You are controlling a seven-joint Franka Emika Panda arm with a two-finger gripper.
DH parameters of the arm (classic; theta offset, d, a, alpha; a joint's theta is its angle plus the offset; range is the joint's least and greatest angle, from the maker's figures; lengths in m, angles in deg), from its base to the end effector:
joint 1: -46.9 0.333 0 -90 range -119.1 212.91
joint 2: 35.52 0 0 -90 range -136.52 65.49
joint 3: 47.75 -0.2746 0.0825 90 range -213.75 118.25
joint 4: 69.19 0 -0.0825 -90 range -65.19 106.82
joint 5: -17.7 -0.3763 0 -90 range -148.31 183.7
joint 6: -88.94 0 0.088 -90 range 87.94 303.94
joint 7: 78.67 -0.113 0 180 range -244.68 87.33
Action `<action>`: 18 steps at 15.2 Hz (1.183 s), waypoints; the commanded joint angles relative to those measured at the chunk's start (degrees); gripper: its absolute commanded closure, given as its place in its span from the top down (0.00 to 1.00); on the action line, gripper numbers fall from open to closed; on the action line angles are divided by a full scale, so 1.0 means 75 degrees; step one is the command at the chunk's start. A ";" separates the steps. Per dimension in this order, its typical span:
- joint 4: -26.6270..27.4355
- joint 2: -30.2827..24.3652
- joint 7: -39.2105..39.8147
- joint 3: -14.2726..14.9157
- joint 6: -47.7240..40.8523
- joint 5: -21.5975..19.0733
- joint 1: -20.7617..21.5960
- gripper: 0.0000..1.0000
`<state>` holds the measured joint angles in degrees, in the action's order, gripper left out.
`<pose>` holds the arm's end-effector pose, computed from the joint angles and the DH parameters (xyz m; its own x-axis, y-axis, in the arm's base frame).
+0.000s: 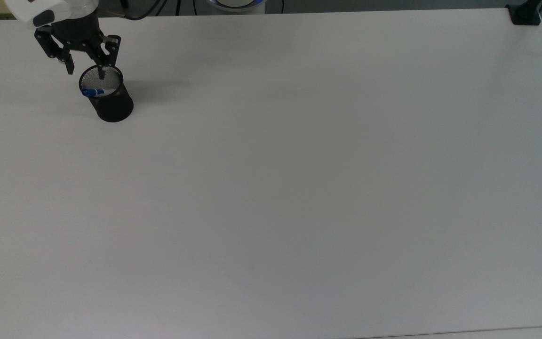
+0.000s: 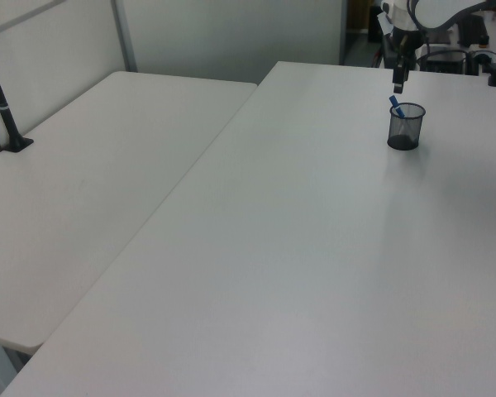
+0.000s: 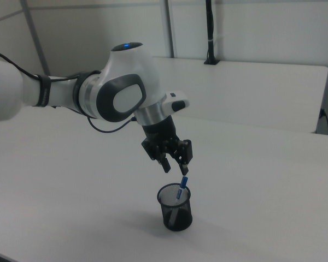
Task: Remove the marker
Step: 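Lower the gripper and close it on the blue-capped marker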
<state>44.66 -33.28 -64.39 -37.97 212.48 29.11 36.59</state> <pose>0.5321 -0.2036 0.4133 0.9975 0.0060 0.0705 -0.0088 -0.9781 0.2081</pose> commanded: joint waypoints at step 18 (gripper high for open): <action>0.0489 0.0323 -0.0452 0.0078 0.1446 -0.0151 -0.0078 0.05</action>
<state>47.27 -29.83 -67.26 -37.82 222.13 28.79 35.85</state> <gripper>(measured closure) 0.819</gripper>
